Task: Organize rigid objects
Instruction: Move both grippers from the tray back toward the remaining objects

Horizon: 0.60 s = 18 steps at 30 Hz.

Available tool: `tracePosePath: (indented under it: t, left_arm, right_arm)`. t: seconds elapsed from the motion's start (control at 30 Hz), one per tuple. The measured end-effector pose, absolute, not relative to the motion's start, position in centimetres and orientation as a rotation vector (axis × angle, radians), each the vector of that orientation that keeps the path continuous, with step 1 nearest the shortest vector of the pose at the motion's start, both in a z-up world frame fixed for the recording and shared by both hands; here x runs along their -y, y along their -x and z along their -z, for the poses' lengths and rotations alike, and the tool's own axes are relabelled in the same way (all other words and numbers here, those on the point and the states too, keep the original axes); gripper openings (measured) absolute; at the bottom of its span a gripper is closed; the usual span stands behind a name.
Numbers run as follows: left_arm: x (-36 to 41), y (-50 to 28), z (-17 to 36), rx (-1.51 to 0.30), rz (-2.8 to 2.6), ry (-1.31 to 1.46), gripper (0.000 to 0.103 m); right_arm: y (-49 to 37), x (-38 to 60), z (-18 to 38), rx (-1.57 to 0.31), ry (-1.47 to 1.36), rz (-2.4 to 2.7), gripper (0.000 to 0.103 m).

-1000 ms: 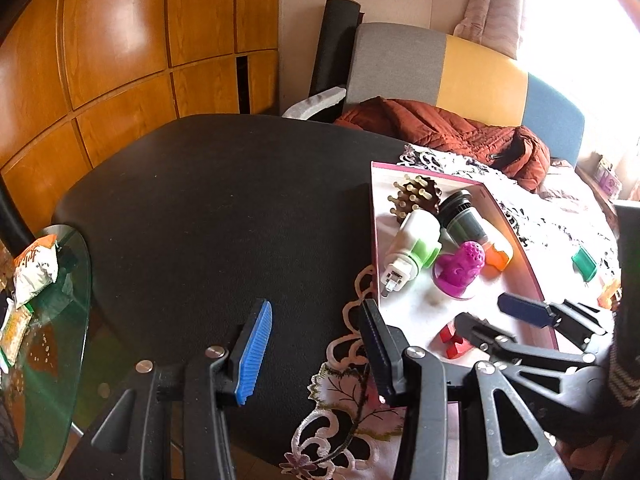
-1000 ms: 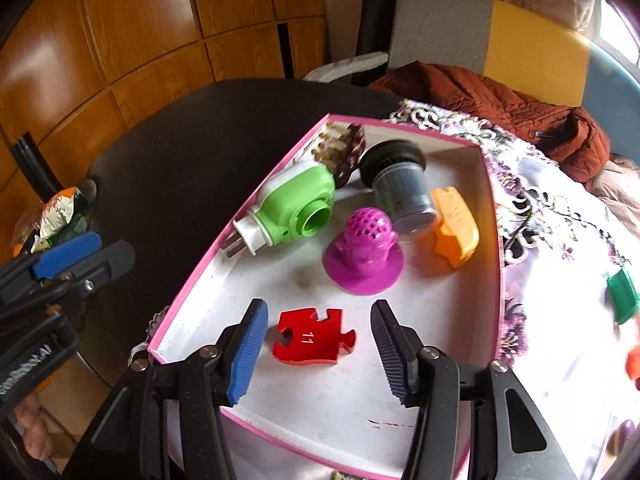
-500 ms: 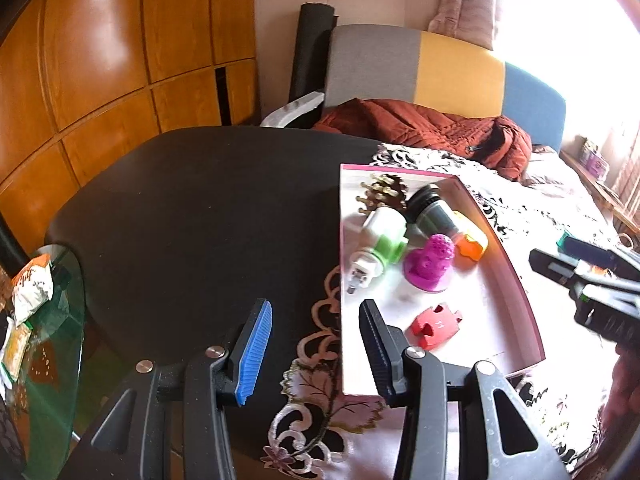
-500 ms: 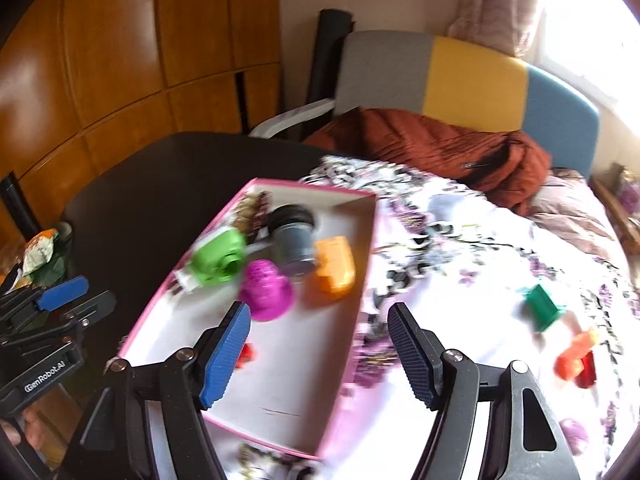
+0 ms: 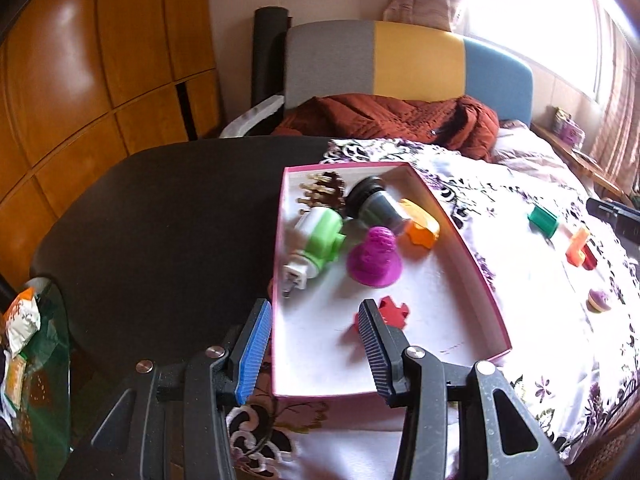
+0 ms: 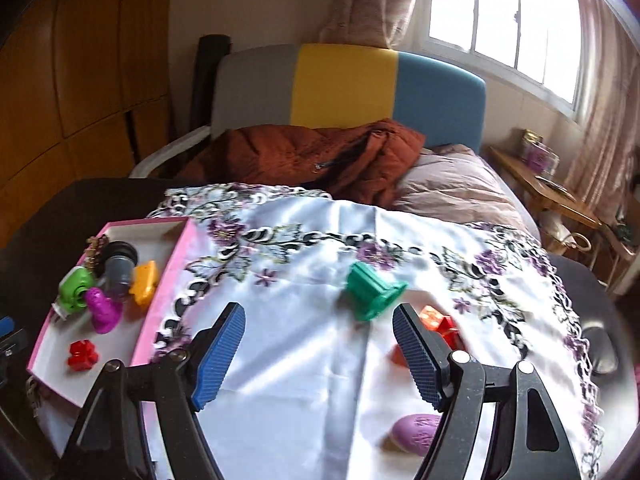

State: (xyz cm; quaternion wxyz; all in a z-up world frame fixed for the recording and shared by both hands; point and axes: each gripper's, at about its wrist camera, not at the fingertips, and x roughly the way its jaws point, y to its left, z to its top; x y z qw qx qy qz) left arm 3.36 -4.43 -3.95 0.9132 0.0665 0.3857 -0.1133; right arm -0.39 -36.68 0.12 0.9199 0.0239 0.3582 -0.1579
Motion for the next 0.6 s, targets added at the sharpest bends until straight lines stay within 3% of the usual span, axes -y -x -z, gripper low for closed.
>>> tracePosePath:
  t: [0.2,0.33,0.6]
  left_arm:
    - [7.2,-3.1,4.1,-0.802,0.301,-0.175,0.046]
    - [10.3,-2.6,4.1,-0.796,0.382,-0.212,0.046]
    - [17.2,-1.1,4.8,-0.806,0.523,-0.302,0.046]
  right_arm:
    - [3.2,45.2,1.0,-0.735,-0.088,0.567,0.077]
    - [5.3,50.7,1.9,-0.723,-0.313,0.740,0.077]
    - [6.8,53.2,2.8,-0.741,-0.461,0.801,0.080]
